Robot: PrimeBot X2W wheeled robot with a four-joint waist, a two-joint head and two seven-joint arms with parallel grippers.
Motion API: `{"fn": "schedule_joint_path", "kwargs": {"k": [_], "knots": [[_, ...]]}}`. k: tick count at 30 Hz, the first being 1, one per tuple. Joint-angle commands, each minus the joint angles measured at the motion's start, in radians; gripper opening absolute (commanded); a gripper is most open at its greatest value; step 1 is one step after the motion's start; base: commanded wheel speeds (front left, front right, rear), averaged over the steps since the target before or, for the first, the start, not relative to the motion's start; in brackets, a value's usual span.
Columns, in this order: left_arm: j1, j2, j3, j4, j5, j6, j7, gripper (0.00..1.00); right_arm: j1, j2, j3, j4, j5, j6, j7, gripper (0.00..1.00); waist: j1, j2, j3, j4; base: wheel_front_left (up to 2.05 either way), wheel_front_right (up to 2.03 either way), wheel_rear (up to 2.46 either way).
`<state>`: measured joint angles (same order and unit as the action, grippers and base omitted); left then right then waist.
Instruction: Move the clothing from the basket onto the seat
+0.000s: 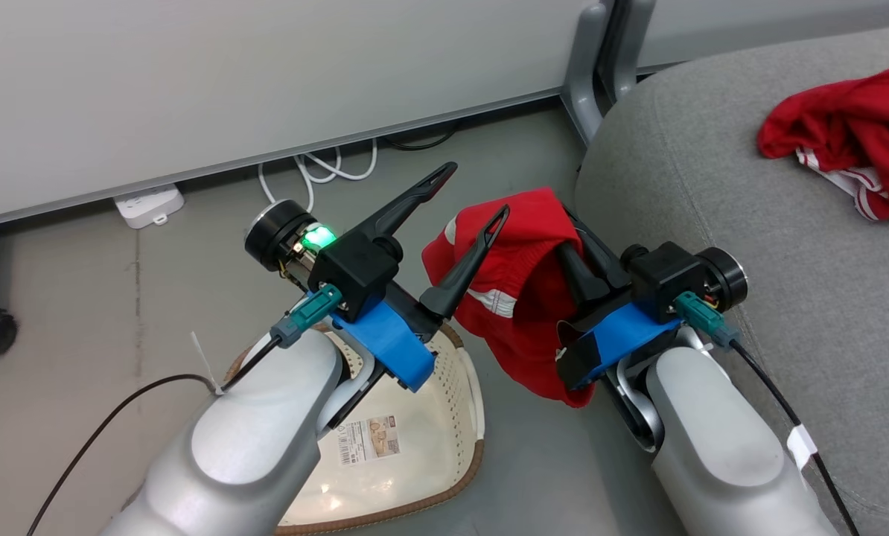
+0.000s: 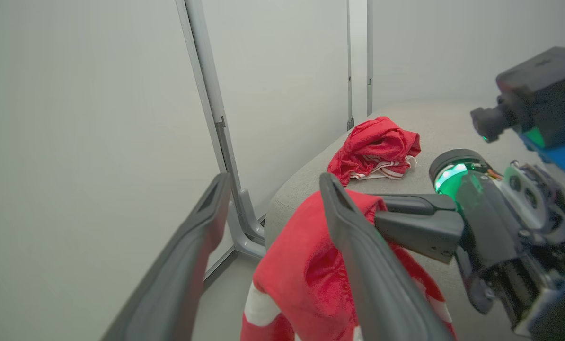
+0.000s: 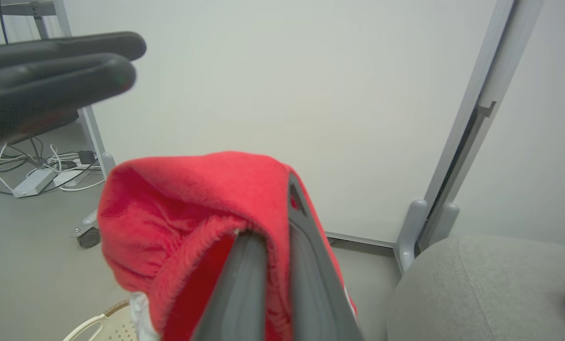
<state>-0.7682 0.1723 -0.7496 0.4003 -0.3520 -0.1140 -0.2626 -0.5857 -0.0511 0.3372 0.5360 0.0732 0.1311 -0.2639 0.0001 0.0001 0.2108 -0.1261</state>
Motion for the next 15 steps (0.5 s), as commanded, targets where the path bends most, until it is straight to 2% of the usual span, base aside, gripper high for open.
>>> {"fn": "schedule_joint_path", "kwargs": {"k": [1, 2, 15], "knots": [[-0.011, 0.004, -0.004, -0.004, 0.003, 0.000, -0.002, 1.00, 0.018, -0.002, -0.016, -0.013, -0.006, -0.001, -0.001, 0.00, -0.0001, -0.0001, 0.019, -0.033, 0.00, 0.00, 0.00], [-0.022, 0.009, -0.016, -0.007, 0.006, -0.002, 0.003, 1.00, 0.026, -0.002, -0.065, -0.040, -0.014, -0.001, -0.001, 0.00, -0.0001, -0.0001, 0.038, -0.074, 0.00, 0.00, 0.00], [-0.035, 0.021, -0.052, -0.019, 0.011, -0.005, 0.022, 1.00, 0.076, -0.002, -0.217, -0.117, -0.023, -0.001, -0.001, 0.00, -0.0001, -0.0001, 0.077, -0.179, 0.00, 0.00, 0.00]]}}
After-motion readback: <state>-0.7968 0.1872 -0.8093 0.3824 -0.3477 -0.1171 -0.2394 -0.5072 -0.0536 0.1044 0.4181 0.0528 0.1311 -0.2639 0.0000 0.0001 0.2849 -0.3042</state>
